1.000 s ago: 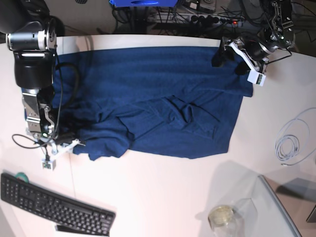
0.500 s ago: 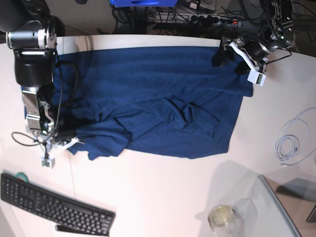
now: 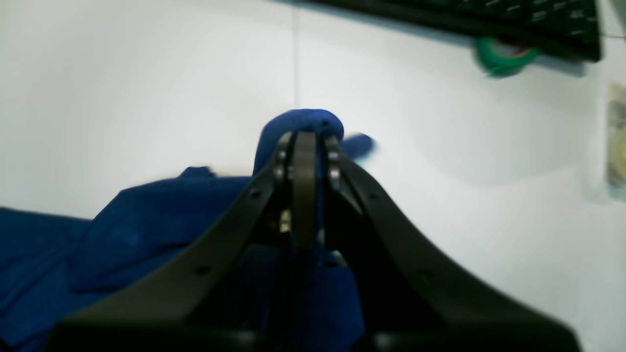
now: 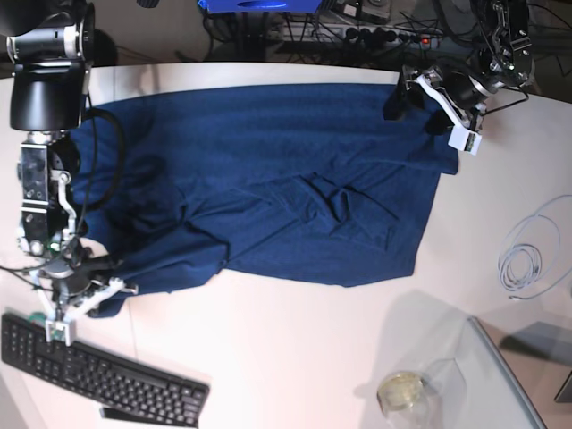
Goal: Layout the t-shirt on the table in an organized manner, then fold the t-shirt properly
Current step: 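Pull the shirt sleeve with the right gripper out over the keyboard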
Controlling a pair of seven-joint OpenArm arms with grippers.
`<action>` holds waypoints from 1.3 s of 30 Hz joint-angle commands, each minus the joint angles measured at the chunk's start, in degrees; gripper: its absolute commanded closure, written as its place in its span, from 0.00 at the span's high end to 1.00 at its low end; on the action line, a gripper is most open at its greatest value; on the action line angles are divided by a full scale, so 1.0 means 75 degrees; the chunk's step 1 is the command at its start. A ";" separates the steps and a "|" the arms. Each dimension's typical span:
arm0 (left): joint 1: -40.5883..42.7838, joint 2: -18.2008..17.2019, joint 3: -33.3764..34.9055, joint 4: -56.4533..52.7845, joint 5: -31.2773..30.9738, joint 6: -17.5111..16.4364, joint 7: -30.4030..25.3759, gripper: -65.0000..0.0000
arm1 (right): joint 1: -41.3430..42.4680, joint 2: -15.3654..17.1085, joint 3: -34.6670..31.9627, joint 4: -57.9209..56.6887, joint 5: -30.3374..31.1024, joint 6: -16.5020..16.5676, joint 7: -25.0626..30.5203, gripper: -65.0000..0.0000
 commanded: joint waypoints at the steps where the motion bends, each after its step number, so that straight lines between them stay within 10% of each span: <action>1: 0.0067 -0.0065 -0.0007 0.0014 0.0156 0.0063 0.0276 0.86 | 0.0281 0.0050 0.0031 0.0275 0.0031 0.0008 0.0185 0.01; 24: 0.0067 -0.0100 -0.0007 0.0026 0.0156 0.0063 0.0288 0.86 | 0.2801 0.0636 0.0008 -0.0299 0.0031 0.0031 0.0244 0.01; 29: 0.0067 -0.0100 -0.0007 0.0120 0.0156 0.0063 0.0323 0.86 | 0.3680 0.0905 0.0008 -0.1131 0.0031 0.0852 0.1065 0.01; 39: 0.0360 -0.0100 -0.0007 0.1140 0.0156 0.0063 0.0346 0.86 | 0.5063 0.1491 -0.0004 -0.2667 0.0031 0.0934 0.1955 0.01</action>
